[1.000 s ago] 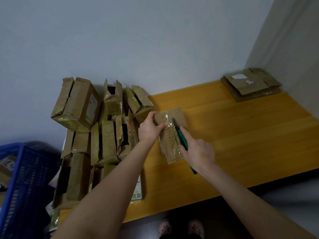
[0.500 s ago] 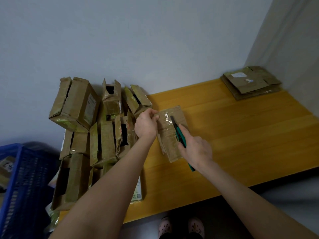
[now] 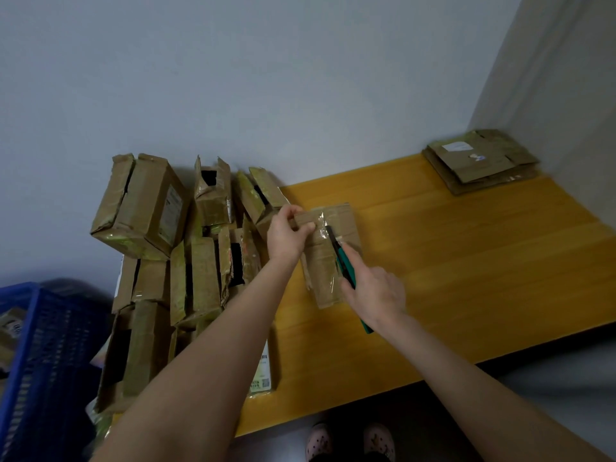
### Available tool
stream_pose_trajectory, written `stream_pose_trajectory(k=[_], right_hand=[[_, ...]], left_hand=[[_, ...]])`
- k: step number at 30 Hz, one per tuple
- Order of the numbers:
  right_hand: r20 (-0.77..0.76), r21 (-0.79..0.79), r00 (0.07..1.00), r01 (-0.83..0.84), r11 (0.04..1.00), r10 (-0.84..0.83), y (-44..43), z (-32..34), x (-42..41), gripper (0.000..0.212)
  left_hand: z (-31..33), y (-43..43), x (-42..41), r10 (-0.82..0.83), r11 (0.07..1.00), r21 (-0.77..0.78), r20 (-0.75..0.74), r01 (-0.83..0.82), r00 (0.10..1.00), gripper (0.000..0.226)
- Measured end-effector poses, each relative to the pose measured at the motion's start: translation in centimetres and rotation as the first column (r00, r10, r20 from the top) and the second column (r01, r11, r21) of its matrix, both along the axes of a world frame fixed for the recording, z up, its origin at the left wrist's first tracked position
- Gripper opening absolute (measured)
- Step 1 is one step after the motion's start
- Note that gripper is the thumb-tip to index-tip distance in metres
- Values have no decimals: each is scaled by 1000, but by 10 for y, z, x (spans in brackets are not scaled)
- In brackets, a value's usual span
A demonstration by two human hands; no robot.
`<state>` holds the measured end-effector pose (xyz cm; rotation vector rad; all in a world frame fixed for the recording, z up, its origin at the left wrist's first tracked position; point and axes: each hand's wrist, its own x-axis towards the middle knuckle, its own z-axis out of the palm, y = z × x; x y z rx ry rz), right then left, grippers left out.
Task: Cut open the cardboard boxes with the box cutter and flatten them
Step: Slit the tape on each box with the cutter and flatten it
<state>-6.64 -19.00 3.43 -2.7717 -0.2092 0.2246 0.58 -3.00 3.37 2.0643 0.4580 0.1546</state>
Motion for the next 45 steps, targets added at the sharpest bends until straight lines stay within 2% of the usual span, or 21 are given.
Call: stream_pose_trajectory(k=[2, 4, 10, 14, 17, 20, 23, 27, 32, 36, 38, 40, 43, 45], right_hand=[[-18, -22, 1000, -7, 1000, 6, -1, -2, -1, 63], [-25, -29, 1000, -4, 1000, 3, -3, -3, -1, 63], [-29, -32, 1000, -5, 999, 4, -8, -2, 3, 63], [23, 1, 1000, 6, 1000, -6, -11, -3, 1, 63], [43, 110, 986, 157, 981, -162, -14, -6, 12, 57], [-85, 336, 947, 321, 885, -311, -18, -11, 32, 41], [-232, 514, 936, 349, 784, -265, -15, -17, 42, 29], [-254, 544, 936, 346, 764, -243, -2, -28, 42, 19], [-238, 523, 945, 319, 790, -223, -5, -32, 44, 27], [-209, 473, 953, 296, 830, -221, -7, -28, 42, 31], [-50, 385, 968, 245, 890, -245, -8, -20, 37, 35], [54, 224, 986, 145, 964, -161, -9, -9, 26, 43], [33, -34, 999, -14, 999, 15, -9, 7, 9, 57], [24, -86, 998, -52, 995, 55, -8, 13, 3, 60]], left_hand=[[-3, -5, -3, -55, 996, -67, -34, 53, 998, 54], [-6, -9, -3, -49, 997, -60, -62, 45, 997, 63], [-7, -11, 6, 21, 997, 78, -75, -15, 997, 33], [-3, -10, 9, 50, 996, 81, -55, -46, 997, 17], [1, -5, 8, 25, 995, 100, -57, -19, 998, 16], [2, 1, 4, -13, 985, 170, -61, 24, 998, 16], [2, 2, 3, -50, 977, 204, -56, 60, 997, 24], [3, -1, 0, -98, 983, 141, -122, 115, 988, 55], [3, 4, -2, -141, 974, 143, -238, 178, 961, 78], [6, -3, -2, -86, 946, 282, -251, 157, 964, 62], [7, -8, -3, -73, 930, 334, -245, 155, 967, 60], [8, -11, -4, -70, 920, 359, -248, 159, 966, 59], [8, -12, -3, -73, 912, 373, -265, 172, 961, 57], [10, -13, -2, -71, 907, 383, -275, 177, 959, 56]])
